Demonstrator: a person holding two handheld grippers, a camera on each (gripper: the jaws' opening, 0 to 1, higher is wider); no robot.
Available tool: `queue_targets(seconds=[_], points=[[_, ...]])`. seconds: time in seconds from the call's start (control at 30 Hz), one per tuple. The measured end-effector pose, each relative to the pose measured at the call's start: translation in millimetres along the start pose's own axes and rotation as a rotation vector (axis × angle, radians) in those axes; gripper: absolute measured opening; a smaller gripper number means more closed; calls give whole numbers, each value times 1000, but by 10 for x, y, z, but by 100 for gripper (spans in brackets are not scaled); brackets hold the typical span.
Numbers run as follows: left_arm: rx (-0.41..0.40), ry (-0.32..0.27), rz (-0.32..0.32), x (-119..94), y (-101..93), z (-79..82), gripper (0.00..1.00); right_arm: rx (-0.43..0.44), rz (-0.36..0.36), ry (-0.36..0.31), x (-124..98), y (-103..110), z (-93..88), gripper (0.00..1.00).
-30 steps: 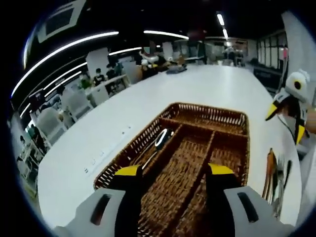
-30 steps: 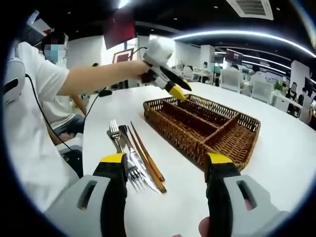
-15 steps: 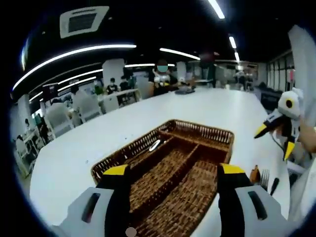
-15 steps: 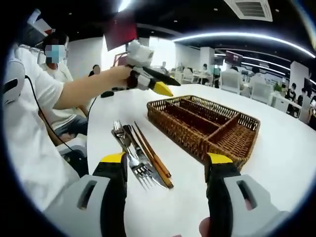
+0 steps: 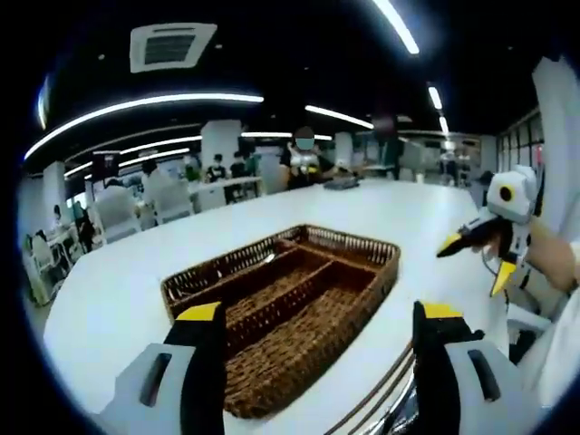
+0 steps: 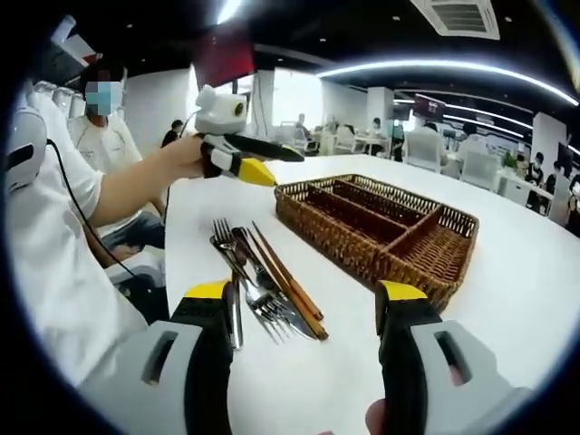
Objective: Arrange the knives, forks, and spoons in their matching storage slots by inserting each utensil handle-first until every utensil is classified and aligned in the correct compartment
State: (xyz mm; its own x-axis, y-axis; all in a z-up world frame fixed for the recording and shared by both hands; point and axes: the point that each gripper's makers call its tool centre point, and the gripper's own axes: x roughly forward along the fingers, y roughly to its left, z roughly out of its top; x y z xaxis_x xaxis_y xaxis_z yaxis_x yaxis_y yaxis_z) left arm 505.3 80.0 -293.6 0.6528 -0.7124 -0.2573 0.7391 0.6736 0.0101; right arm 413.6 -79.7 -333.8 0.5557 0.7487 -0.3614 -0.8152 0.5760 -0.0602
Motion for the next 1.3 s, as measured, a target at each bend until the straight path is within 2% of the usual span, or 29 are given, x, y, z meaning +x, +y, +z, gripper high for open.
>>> queue_targets(seconds=[0.07,0.1,0.17,0.27,0.43,0.53,0.73,0.87,1.3], points=[[-39,-56,-15,-43,-86,46,94,-1,1,2,-4,17,-8,65],[-57,-59,-25,-65,-162,28,95,-3,1,6,-9,24,-15,65],[-97,-103,-33,-113,-250,53,98,-4,2,8,-15,34,-19,65],[-110,-122,-31,-199,-331,21,100,-8,6,9,-22,59,-23,65],[-115,-105,-33,-258,-453,-80,100,-11,19,9,-14,103,-27,64],[-131,-126,-38,-323,-533,-97,100,-15,29,14,-5,132,-37,65],[-119,-103,-24,-382,-623,-232,100,-24,36,22,6,149,-36,65],[-99,-91,-4,-410,-620,-291,100,-29,40,25,21,157,-28,65],[-85,-90,9,-497,-641,-341,100,-63,61,43,90,181,17,64]])
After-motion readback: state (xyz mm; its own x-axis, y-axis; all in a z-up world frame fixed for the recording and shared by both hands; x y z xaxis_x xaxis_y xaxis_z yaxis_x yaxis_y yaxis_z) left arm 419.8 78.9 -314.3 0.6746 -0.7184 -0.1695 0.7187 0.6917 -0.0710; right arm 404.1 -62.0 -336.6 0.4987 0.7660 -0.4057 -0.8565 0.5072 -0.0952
